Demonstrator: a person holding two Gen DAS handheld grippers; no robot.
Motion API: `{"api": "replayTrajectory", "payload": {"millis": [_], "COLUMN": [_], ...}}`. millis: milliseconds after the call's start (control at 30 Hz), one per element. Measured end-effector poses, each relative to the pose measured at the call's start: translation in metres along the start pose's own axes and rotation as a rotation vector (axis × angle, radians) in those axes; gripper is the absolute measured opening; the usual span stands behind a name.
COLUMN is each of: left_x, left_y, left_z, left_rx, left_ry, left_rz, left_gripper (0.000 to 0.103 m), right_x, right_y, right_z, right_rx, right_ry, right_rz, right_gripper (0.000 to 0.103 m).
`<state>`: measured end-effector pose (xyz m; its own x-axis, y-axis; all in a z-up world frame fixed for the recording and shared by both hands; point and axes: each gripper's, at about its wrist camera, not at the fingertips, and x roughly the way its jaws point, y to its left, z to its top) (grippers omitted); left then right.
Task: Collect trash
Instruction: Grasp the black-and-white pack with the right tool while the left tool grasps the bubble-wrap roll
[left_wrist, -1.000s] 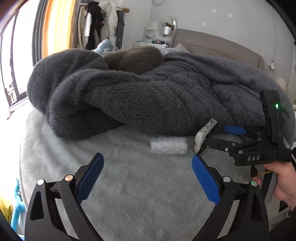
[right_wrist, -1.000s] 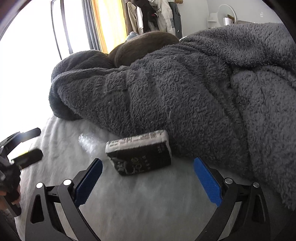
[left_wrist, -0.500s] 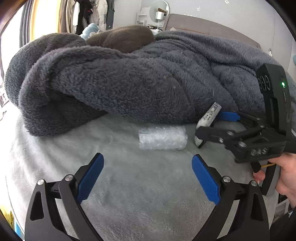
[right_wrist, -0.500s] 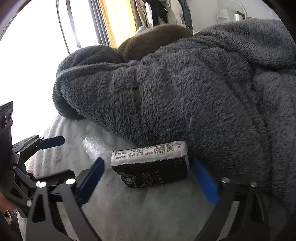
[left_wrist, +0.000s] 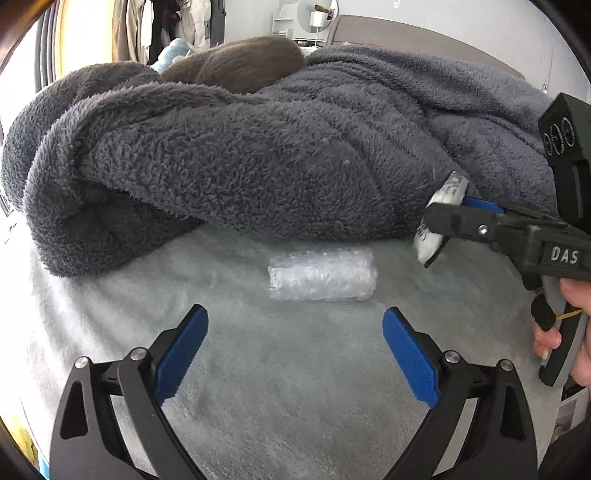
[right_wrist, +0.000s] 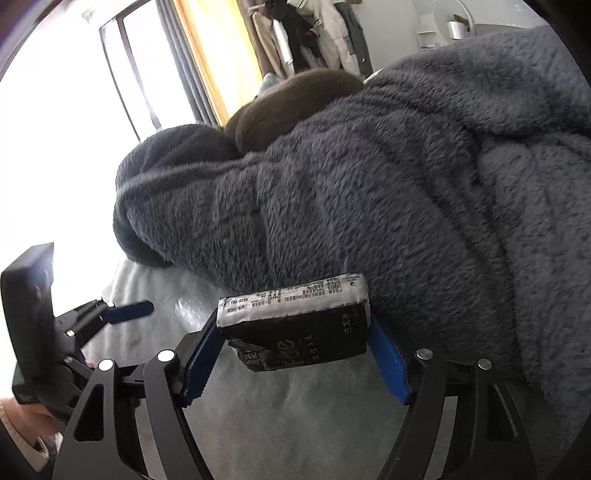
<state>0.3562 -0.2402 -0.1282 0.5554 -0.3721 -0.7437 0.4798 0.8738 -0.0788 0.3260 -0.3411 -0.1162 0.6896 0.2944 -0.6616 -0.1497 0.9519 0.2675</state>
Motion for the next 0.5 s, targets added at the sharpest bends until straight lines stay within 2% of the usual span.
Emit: {"api": "replayTrajectory", "payload": {"millis": [300, 400, 500], "left_x": [0.009, 0.015, 0.020], "left_y": [-0.010, -0.016, -0.015], "left_z": [0.010, 0.014, 0.020], "left_rx": [-0.005, 0.032, 0.026], "left_ry": [0.031, 0.033, 0.034], "left_rz": [-0.028, -0.002, 0.002], "left_gripper": [0.097, 0.097, 0.097], "right_x": [-0.013, -0.018, -0.023], "right_y": [-0.007, -0.006, -0.009], "right_z": [0.000, 0.000, -0.001], "right_rx": [0.002, -0.020, -0.028], "right_ry": [-0.025, -0.028, -0.029], "right_rz": [0.010, 0.007, -0.001], "right_gripper": [0.076, 0.076, 0.076]}}
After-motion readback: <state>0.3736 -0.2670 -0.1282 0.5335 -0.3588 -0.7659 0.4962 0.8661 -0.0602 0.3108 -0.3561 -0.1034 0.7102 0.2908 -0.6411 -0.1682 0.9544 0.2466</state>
